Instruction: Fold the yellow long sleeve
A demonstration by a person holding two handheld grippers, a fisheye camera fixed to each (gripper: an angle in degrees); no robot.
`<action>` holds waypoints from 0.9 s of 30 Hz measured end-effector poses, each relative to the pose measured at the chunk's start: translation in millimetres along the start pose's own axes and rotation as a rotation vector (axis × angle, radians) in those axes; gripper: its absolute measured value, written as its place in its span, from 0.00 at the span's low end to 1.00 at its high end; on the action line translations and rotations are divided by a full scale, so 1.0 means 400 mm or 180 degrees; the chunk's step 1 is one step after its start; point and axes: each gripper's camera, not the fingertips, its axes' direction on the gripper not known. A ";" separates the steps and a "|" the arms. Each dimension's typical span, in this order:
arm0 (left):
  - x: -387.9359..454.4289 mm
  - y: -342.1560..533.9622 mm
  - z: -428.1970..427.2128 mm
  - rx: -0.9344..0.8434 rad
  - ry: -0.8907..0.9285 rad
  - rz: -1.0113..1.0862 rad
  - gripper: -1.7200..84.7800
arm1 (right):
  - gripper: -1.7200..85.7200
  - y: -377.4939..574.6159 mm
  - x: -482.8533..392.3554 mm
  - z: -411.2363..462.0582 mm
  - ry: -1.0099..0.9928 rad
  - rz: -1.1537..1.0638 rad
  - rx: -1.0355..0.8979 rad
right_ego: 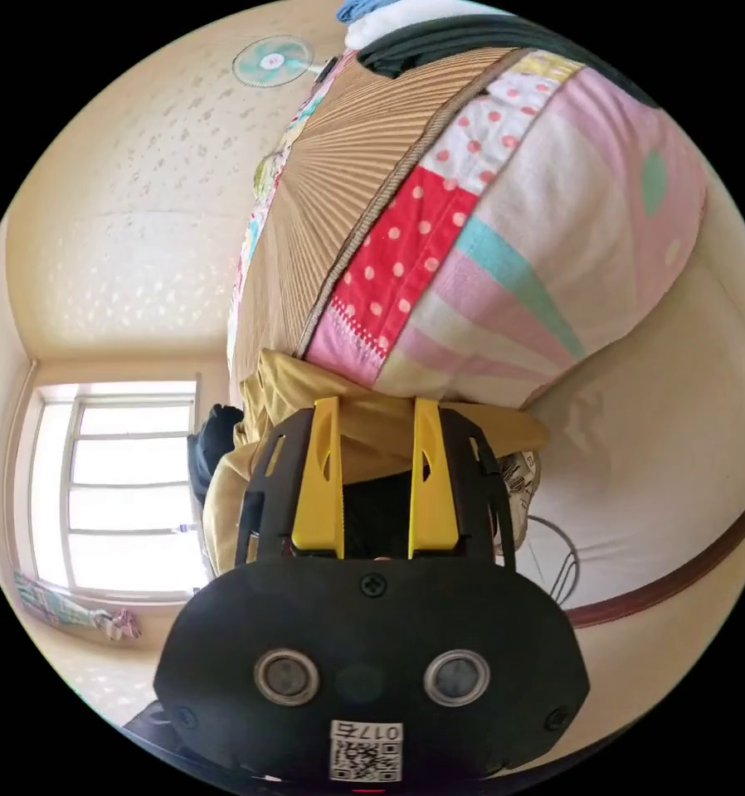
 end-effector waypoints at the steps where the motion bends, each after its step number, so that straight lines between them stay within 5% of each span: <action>1: 0.003 -0.001 -0.012 0.0018 -0.0048 0.0003 0.08 | 0.14 -0.009 -0.020 0.017 0.0150 -0.0090 -0.0164; 7: 0.028 0.000 -0.101 0.0332 -0.0148 0.0084 0.08 | 0.05 0.025 -0.296 -0.081 0.1072 -0.1014 0.0173; 11: 0.033 -0.009 -0.104 0.0370 -0.0052 0.0127 0.08 | 0.05 0.054 -0.571 -0.194 0.1059 -0.1933 0.0791; 15: 0.030 -0.022 -0.052 0.0225 -0.0114 0.0129 0.08 | 0.08 -0.024 -0.675 -0.201 0.1293 -0.2033 0.0867; 21: 0.005 -0.012 -0.025 0.0145 -0.0049 0.0066 0.08 | 0.10 -0.035 -0.402 -0.250 0.0676 -0.0930 0.0736; 27: -0.018 -0.008 -0.051 0.0228 0.0008 -0.0027 0.08 | 0.13 0.151 0.106 -0.195 -0.0068 0.0455 0.0260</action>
